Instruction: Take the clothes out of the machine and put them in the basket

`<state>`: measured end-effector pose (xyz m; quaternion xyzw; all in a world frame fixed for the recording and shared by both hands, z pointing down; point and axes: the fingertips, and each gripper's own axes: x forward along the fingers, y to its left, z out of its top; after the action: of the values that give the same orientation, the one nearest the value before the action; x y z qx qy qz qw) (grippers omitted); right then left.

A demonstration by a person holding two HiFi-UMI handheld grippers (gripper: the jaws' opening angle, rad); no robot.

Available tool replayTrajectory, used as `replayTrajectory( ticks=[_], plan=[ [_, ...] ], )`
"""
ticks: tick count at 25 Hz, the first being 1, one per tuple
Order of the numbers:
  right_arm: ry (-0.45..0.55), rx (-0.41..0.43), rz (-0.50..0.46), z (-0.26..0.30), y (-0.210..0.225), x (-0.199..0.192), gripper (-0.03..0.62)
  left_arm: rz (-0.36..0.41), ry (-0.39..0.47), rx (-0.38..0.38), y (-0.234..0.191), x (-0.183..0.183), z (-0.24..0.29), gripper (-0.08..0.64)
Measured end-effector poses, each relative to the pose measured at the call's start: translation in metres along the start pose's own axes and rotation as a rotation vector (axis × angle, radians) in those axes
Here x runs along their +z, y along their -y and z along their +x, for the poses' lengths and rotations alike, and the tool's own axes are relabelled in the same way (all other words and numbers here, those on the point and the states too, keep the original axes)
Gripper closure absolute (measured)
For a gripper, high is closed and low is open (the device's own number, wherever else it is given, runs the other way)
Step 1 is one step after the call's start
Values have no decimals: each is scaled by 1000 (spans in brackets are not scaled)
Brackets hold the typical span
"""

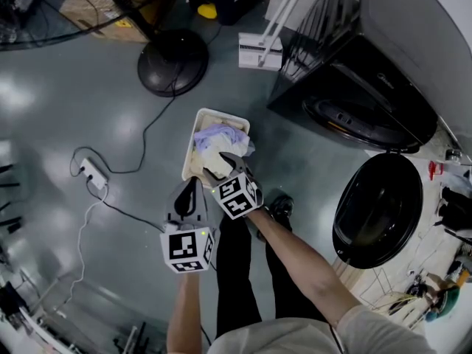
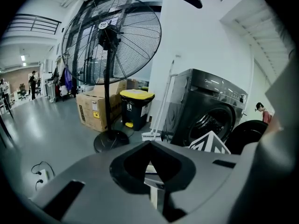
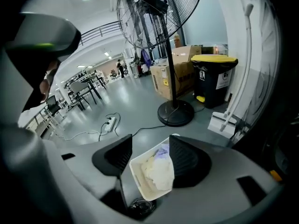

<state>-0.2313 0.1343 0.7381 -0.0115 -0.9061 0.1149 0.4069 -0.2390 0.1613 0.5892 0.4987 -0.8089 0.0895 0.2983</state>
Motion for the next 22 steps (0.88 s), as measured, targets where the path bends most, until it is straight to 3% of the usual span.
replayTrajectory(
  ticks=[8,11,15,22],
  plan=[
    [20,-41,38,-8,10,-1,366,3,6,-8,1,4,4,541],
    [24,-67,52,-13,15,2,419,6,5,-7,1,5,4,541],
    [35,-106,58,-21,24,4,544,10,-2,-14,5,3,5,541],
    [98,-115,124,-45,42,11,568,11,-9,-17,14,5,10,541]
  ],
)
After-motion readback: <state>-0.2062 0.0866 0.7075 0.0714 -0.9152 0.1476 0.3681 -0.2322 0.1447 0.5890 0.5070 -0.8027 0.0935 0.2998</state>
